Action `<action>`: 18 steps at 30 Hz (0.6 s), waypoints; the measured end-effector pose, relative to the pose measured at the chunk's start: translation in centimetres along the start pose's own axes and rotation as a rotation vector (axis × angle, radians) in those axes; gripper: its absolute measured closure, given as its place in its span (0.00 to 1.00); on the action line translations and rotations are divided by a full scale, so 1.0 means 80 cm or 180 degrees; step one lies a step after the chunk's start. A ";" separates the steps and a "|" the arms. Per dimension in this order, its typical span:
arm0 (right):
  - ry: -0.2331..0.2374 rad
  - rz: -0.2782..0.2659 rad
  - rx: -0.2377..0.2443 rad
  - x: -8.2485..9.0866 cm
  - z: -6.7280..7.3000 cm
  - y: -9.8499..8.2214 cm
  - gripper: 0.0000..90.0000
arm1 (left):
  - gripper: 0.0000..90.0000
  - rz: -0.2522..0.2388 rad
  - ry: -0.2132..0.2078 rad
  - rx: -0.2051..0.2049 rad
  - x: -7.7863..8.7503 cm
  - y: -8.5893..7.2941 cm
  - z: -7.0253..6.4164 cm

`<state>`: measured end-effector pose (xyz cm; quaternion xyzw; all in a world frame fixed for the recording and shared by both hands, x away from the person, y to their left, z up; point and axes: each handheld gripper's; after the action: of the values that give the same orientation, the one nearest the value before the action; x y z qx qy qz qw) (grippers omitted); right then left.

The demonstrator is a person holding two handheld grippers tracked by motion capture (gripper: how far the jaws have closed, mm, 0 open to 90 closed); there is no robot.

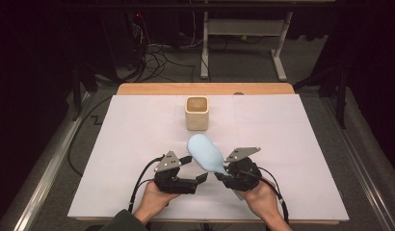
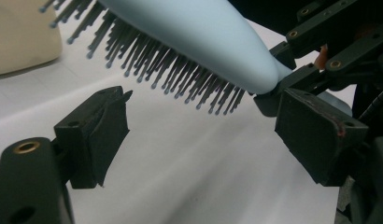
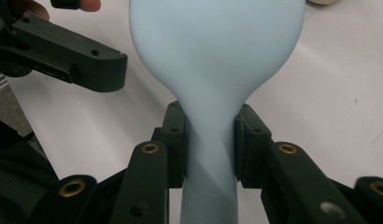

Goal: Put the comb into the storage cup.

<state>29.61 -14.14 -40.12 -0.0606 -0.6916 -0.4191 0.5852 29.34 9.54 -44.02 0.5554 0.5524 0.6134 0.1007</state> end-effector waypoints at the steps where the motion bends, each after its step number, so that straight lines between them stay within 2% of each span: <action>1: -0.0001 -0.0005 0.0004 0.000 0.000 0.000 0.78 | 0.20 0.0007 -0.0013 -0.0003 -0.001 0.001 -0.001; 7: -0.0007 -0.0023 0.0032 -0.002 0.001 0.000 0.78 | 0.20 0.0014 -0.0050 0.0002 -0.008 0.009 -0.004; 18: 0.0007 -0.0038 0.0048 -0.004 0.003 -0.001 0.78 | 0.20 -0.0019 -0.0153 0.0178 -0.013 0.013 -0.001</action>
<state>29.50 -13.91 -40.40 -0.0515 -0.6945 -0.4174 0.5838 30.16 8.30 -43.76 0.5709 0.5685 0.5838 0.1003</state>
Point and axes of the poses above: each handheld gripper's, and its own axes: x roughly backward along the jaws, y roughly out of its top, z roughly to its left, and after that the axes turned 10 degrees about z, right-handed
